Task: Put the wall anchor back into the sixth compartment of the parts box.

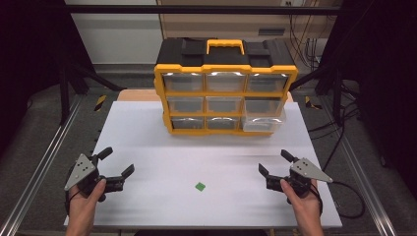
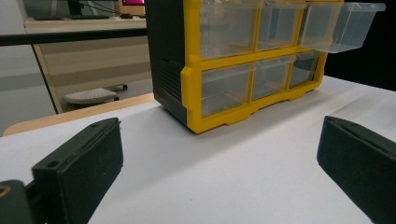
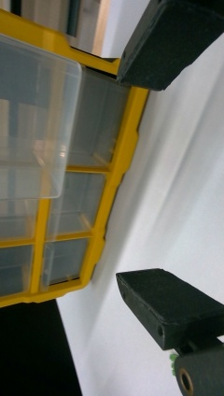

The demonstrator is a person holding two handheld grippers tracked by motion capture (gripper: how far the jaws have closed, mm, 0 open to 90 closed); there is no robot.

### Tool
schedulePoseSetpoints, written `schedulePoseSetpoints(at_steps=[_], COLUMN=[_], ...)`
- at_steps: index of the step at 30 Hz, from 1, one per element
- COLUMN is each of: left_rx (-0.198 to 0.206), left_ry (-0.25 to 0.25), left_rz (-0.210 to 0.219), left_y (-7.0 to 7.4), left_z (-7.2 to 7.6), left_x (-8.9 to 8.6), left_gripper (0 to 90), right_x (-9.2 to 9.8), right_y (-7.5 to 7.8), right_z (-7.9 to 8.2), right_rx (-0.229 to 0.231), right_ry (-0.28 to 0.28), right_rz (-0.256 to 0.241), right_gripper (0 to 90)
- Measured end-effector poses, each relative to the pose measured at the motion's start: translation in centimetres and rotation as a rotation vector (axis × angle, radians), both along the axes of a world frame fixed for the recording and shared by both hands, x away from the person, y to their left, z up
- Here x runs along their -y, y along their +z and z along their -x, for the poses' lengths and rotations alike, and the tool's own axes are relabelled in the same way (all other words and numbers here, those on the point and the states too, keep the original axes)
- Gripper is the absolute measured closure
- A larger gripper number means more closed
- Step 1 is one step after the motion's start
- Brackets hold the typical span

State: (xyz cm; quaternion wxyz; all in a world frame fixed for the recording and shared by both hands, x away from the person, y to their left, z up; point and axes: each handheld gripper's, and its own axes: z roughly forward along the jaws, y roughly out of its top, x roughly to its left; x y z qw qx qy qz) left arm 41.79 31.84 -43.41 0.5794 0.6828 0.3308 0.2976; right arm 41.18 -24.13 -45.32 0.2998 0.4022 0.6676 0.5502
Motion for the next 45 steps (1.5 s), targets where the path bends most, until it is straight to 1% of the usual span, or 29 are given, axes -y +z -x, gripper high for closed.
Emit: schedulePoseSetpoints(at_steps=[2, 3, 7, 8, 10, 11, 13, 14, 17, 18, 20, 21, 22, 23, 25, 26, 27, 29, 30, 31, 32, 34, 35, 36, 40, 41, 42, 43, 45], left_rx=[0.002, 0.003, 0.005, 0.004, 0.003, 0.002, 0.004, 0.004, 0.002, 0.001, 0.001, 0.001, 0.001, 0.0, 0.0, 0.0, 0.0, -0.001, -0.002, -0.003, -0.002, -0.002, -0.002, -0.003, -0.004, -0.005, -0.005, -0.005, -0.004], left_ry=[-0.001, -0.001, -0.004, -0.005, -0.008, -0.008, -0.007, -0.006, 0.001, 0.002, 0.003, 0.004, 0.004, 0.003, 0.003, 0.002, 0.001, 0.001, 0.001, 0.001, 0.001, 0.001, 0.0, 0.0, 0.001, 0.002, 0.001, 0.001, 0.0], left_rz=[-0.001, -0.002, -0.006, -0.009, -0.012, -0.013, -0.014, -0.014, -0.016, -0.017, -0.018, -0.016, -0.017, -0.017, -0.018, -0.017, -0.016, -0.019, -0.019, -0.019, -0.018, -0.015, -0.014, -0.014, -0.012, -0.011, -0.01, -0.009, -0.008], left_y=[0.0, 0.0, -0.1, -0.1, -0.1, -0.1, -0.1, -0.1, -0.2, -0.2, -0.2, -0.2, -0.2, -0.2, -0.2, -0.2, -0.2, -0.2, -0.3, -0.3, -0.3, -0.3, -0.2, -0.3, -0.3, -0.3, -0.3, -0.3, -0.2], left_z=[0.0, 0.0, -0.2, -0.2, -0.2, -0.2, -0.2, -0.2, -0.2, -0.2, -0.2, -0.1, -0.2, -0.2, -0.2, -0.2, -0.2, -0.2, -0.2, -0.2, -0.2, -0.2, -0.2, -0.3, -0.3, -0.3, -0.4, -0.4, -0.4], left_x=[0.1, 0.1, 0.3, 0.3, 0.4, 0.5, 0.5, 0.4, 0.4, 0.3, 0.3, 0.3, 0.3, 0.3, 0.3, 0.3, 0.3, 0.3, 0.3, 0.3, 0.3, 0.3, 0.3, 0.3, 0.2, 0.2, 0.2, 0.2, 0.2], left_gripper=[0.5, 0.5, 0.5, 0.5, 0.5, 0.5, 0.5, 0.5, 0.5, 0.5, 0.5, 0.5, 0.5, 0.5, 0.5, 0.5, 0.5, 0.5, 0.5, 0.5, 0.5, 0.5, 0.5, 0.5, 0.5, 0.5, 0.5, 0.5, 0.5], right_x=[-0.2, -0.2, -0.8, -0.8, -1.3, -1.9, -2.8, -2.8, -4.6, -5.8, -6.3, -6.9, -8.2, -8.2, -10.3, -10.3, -11.4, -12.6, -12.6, -13.7, -13.7, -14.6, -15.0, -15.6, -16.2, -16.3, -16.5, -16.5, -16.4], right_y=[0.0, 0.0, -0.1, -0.1, -0.1, -0.2, -0.3, -0.3, -0.5, -0.5, -0.4, -0.2, 0.1, 0.1, 0.5, 0.5, 0.6, 0.6, 0.6, 0.6, 0.6, 0.7, 0.6, 0.6, 0.4, 0.3, 0.1, 0.1, -0.1], right_z=[0.1, 0.1, 0.0, 0.0, 0.1, 0.1, 0.2, 0.2, 0.0, -0.2, -0.3, -0.4, -0.7, -0.7, -1.2, -1.2, -1.3, -1.6, -1.6, -1.8, -1.8, -2.1, -2.3, -2.6, -2.9, -2.9, -3.0, -3.0, -2.9], right_rx=[-0.043, -0.043, -0.095, -0.095, -0.122, -0.143, -0.166, -0.166, -0.198, -0.219, -0.222, -0.224, -0.238, -0.238, -0.246, -0.246, -0.255, -0.261, -0.261, -0.274, -0.274, -0.285, -0.294, -0.32, -0.331, -0.332, -0.348, -0.348, -0.362], right_ry=[-0.003, -0.003, 0.021, 0.021, 0.032, 0.042, 0.057, 0.057, 0.099, 0.131, 0.14, 0.15, 0.178, 0.178, 0.225, 0.225, 0.251, 0.284, 0.284, 0.309, 0.309, 0.329, 0.338, 0.352, 0.359, 0.358, 0.351, 0.351, 0.354], right_rz=[0.036, 0.036, 0.061, 0.061, 0.076, 0.106, 0.14, 0.14, 0.189, 0.218, 0.223, 0.229, 0.256, 0.256, 0.287, 0.287, 0.286, 0.302, 0.302, 0.31, 0.31, 0.317, 0.315, 0.313, 0.312, 0.32, 0.326, 0.326, 0.319], right_gripper=[5.9, 5.9, 6.0, 6.0, 6.0, 6.1, 6.2, 6.2, 6.5, 7.3, 7.3, 7.3, 8.9, 8.9, 10.1, 10.1, 11.3, 13.1, 13.1, 15.5, 15.5, 18.3, 19.5, 23.0, 27.9, 30.9, 35.7, 35.7, 42.6])
